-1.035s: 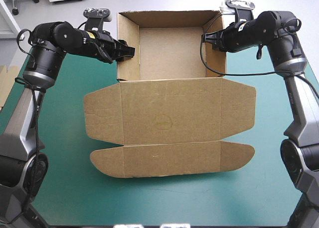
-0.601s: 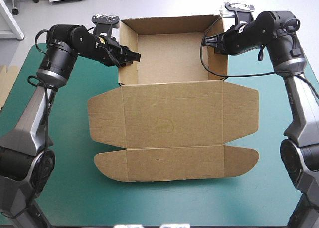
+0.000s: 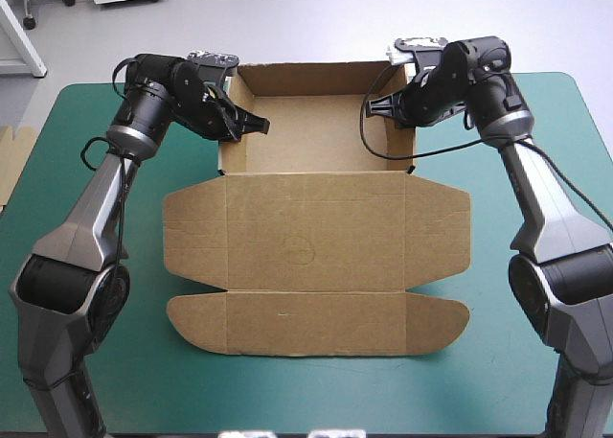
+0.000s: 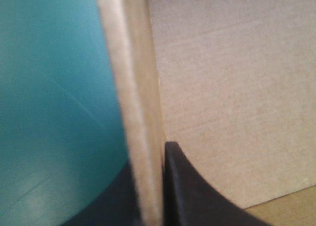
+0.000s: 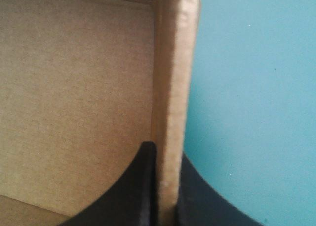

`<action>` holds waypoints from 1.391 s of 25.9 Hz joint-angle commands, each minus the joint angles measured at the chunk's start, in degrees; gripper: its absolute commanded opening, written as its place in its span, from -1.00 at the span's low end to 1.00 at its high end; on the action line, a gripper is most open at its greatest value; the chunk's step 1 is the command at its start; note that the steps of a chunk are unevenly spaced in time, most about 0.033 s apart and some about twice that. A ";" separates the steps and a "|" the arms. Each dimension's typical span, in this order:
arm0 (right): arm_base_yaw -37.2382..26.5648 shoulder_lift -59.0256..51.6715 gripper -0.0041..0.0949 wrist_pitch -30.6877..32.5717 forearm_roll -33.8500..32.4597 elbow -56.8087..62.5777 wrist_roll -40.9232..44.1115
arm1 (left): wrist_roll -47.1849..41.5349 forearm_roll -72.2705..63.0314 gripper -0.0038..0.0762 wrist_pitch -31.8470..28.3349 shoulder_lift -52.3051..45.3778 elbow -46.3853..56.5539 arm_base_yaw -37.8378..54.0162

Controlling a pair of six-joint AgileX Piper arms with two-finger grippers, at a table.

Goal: Fold the box

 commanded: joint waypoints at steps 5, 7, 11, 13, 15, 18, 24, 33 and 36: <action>1.05 -0.34 -0.92 -0.07 -1.18 -1.89 -1.97 | 1.36 5.83 -0.93 -0.84 -2.01 -2.08 -1.24; 1.05 0.47 -0.92 -0.07 -1.18 -1.89 -1.97 | 1.21 5.98 -0.93 -0.60 -0.89 -2.08 -1.24; 1.05 1.87 -0.92 -0.07 -1.52 -1.89 -1.97 | 0.61 5.98 -0.93 0.15 1.93 -2.08 -1.24; 0.80 2.18 -0.92 -0.07 -1.52 -1.89 -1.97 | 0.61 5.75 -0.93 -0.17 2.96 -2.08 -1.24; 0.36 2.54 -0.92 -0.07 -1.36 -1.89 -1.97 | 0.61 5.59 -0.93 -0.89 3.74 -2.08 -1.24; -0.81 3.16 -0.92 -0.07 -0.93 -1.89 -1.97 | 0.61 5.16 -0.93 -1.88 4.79 -2.08 -1.24; -2.39 4.83 -0.92 -0.07 1.29 -1.80 -2.50 | -0.66 9.25 -0.93 -2.62 7.69 -2.08 -1.24; -2.51 8.28 -0.92 -0.07 3.15 -1.80 -3.13 | -1.33 10.76 -0.93 -6.22 9.58 -2.08 -1.24; -2.51 8.99 -0.91 -0.07 2.96 -1.80 -3.13 | -1.33 10.93 -0.93 -5.97 10.61 -2.08 -1.13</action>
